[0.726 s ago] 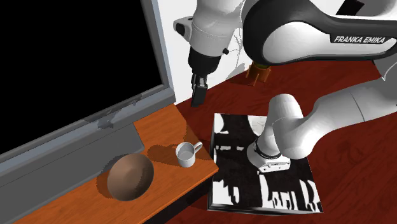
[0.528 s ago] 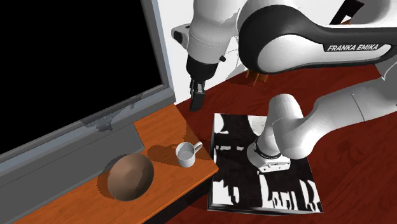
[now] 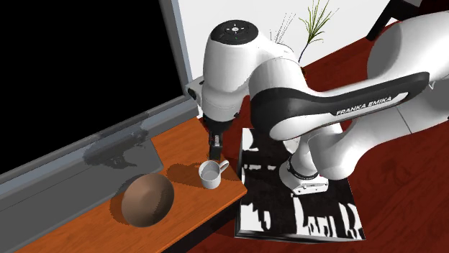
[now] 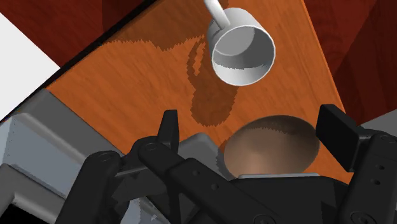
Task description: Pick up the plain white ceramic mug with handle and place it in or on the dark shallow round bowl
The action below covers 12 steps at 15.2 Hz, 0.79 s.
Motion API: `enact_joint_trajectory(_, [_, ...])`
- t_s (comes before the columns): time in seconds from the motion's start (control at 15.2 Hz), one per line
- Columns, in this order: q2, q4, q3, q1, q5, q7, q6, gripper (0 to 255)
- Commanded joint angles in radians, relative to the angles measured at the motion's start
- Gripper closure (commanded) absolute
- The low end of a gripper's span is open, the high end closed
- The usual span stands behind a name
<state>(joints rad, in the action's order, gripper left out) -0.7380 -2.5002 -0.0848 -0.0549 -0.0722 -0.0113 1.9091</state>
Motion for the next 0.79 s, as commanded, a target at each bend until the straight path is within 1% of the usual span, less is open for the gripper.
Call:
enact_joint_trajectory(0.0, [0.03, -0.04, -0.023, -0.007, -0.007, -0.019, 0.057, 0])
enact_joint_trajectory(0.33, [0.128, -0.11, -0.091, -0.029, -0.027, -0.078, 0.192, 0])
enact_joint_trajectory(0.59, [0.233, -0.146, -0.147, -0.042, -0.036, -0.13, 0.306, 0])
enact_joint_trajectory(0.73, [0.255, -0.156, -0.154, -0.043, -0.036, -0.137, 0.335, 0])
